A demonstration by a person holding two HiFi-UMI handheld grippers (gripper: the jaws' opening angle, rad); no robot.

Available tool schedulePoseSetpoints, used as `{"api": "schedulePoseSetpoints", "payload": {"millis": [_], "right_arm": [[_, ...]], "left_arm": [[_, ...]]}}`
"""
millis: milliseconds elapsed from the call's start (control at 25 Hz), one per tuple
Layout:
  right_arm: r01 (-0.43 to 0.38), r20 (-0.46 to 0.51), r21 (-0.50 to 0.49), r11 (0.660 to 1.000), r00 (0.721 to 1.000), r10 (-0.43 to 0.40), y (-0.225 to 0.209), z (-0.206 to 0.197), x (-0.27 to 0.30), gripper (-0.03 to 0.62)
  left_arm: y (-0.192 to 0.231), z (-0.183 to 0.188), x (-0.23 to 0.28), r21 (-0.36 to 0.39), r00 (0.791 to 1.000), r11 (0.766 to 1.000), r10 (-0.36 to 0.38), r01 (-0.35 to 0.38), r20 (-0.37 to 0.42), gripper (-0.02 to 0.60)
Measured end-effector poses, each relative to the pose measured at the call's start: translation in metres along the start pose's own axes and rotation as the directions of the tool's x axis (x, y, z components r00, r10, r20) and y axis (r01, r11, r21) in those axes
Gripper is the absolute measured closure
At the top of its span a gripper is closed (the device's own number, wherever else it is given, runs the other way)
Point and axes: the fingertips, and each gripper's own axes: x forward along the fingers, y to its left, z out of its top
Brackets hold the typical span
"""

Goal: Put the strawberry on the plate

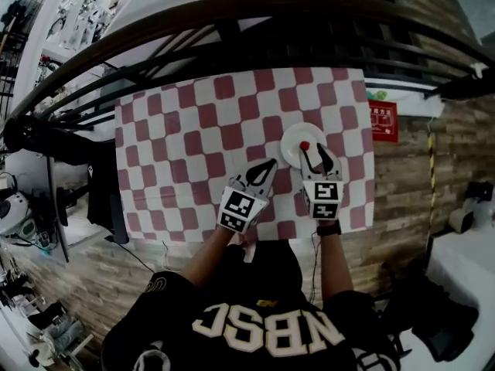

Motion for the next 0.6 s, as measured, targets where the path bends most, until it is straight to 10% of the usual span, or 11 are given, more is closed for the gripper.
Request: {"api": "schedulePoseSetpoints", "payload": {"millis": [600], "right_arm": [[0.127, 0.233, 0.092, 0.988, 0.961, -0.146, 0.13, 0.03, -0.181, 0.416]], "left_arm": [[-0.06, 0.038, -0.17, 0.065, 0.974, 0.995, -0.088, 0.076, 0.207, 0.572]]}}
